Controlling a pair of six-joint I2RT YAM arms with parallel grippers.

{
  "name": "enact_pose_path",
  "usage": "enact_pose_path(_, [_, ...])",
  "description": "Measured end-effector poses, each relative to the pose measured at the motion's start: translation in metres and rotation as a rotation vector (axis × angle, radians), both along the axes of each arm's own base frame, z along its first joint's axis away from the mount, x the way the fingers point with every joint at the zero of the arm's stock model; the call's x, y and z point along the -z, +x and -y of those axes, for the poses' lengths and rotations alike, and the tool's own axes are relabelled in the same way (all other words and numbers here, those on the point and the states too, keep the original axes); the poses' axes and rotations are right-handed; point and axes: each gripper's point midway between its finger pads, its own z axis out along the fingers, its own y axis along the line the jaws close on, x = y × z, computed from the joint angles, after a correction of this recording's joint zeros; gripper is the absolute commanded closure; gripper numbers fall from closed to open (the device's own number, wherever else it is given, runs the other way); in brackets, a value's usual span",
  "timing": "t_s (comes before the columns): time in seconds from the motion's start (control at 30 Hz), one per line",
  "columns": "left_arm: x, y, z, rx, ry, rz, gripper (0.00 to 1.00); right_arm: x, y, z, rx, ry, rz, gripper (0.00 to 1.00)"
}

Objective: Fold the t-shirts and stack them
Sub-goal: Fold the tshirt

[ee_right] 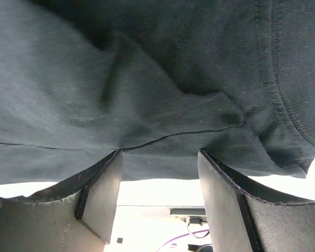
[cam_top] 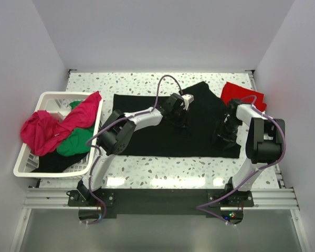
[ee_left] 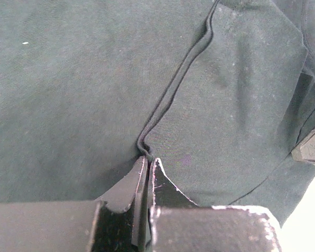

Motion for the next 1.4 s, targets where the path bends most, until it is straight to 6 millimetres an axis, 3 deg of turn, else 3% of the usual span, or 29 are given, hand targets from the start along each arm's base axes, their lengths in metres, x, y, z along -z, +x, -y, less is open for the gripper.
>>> enact_pose_path(0.37, [-0.020, 0.001, -0.012, -0.051, 0.009, 0.064, 1.00, 0.004, -0.003, 0.005, -0.002, -0.030, -0.010, 0.37])
enact_pose_path(0.57, [-0.017, 0.000, -0.017, -0.069, 0.029, 0.063, 0.99, 0.007, -0.004, 0.005, -0.002, -0.032, -0.021, 0.37])
enact_pose_path(0.6, [-0.017, 0.000, -0.017, -0.070, 0.030, 0.063, 0.80, 0.007, -0.004, 0.005, -0.002, -0.032, -0.021, 0.37])
enact_pose_path(0.7, [-0.015, 0.000, -0.019, -0.076, 0.045, 0.065, 0.47, 0.007, -0.005, 0.005, -0.002, -0.031, -0.023, 0.36])
enact_pose_path(0.77, [-0.014, 0.001, -0.021, -0.085, 0.055, 0.062, 0.37, 0.006, -0.005, 0.005, -0.002, -0.031, -0.025, 0.36])
enact_pose_path(0.93, [-0.018, 0.003, -0.026, -0.107, 0.069, 0.060, 0.28, -0.012, 0.005, 0.006, -0.011, -0.032, 0.003, 0.36])
enact_pose_path(1.07, [-0.048, 0.003, -0.039, -0.136, 0.073, 0.091, 0.21, -0.043, 0.030, 0.006, -0.030, -0.023, 0.126, 0.34])
enact_pose_path(1.2, [-0.101, -0.002, -0.073, -0.211, 0.064, 0.167, 0.19, -0.061, 0.051, -0.002, -0.040, 0.027, 0.215, 0.34])
enact_pose_path(1.23, [-0.110, -0.004, -0.086, -0.236, 0.067, 0.182, 0.18, -0.060, 0.054, -0.005, -0.040, 0.044, 0.222, 0.34])
enact_pose_path(1.27, [-0.116, -0.009, -0.113, -0.282, 0.088, 0.194, 0.18, -0.055, 0.058, -0.009, -0.041, 0.070, 0.219, 0.34])
enact_pose_path(1.33, [-0.111, -0.012, -0.141, -0.334, 0.112, 0.197, 0.17, -0.045, 0.061, -0.014, -0.039, 0.098, 0.203, 0.34])
enact_pose_path(1.4, [-0.086, -0.027, -0.176, -0.378, 0.173, 0.154, 0.17, -0.032, 0.066, -0.016, -0.037, 0.119, 0.188, 0.34])
